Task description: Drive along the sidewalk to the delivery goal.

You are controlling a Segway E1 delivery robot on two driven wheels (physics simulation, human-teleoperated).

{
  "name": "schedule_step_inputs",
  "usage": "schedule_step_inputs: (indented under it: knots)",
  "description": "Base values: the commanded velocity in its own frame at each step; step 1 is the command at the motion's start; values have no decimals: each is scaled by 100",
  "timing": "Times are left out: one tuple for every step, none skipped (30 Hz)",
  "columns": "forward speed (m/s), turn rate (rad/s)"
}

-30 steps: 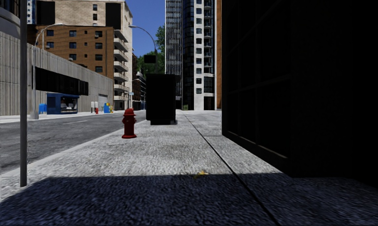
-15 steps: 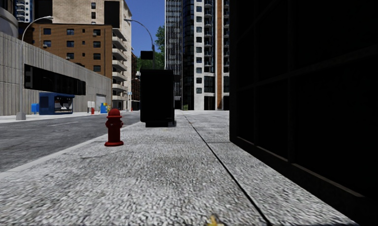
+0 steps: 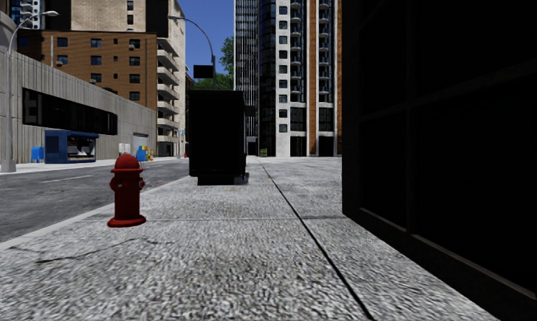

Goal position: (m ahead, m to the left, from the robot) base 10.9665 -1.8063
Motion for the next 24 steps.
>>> schedule_step_inputs:
  knots:
    - [200, 0]
    - [200, 0]
    - [200, 0]
    - [200, 0]
    - [200, 0]
    - [200, 0]
    - [200, 0]
    - [200, 0]
    - [200, 0]
    - [200, 0]
    - [200, 0]
    - [200, 0]
    - [200, 0]
    - [200, 0]
    - [200, 0]
    - [200, 0]
    - [200, 0]
    - [200, 0]
    - [200, 0]
    - [200, 0]
    - [200, 0]
    - [200, 0]
    - [200, 0]
    - [200, 0]
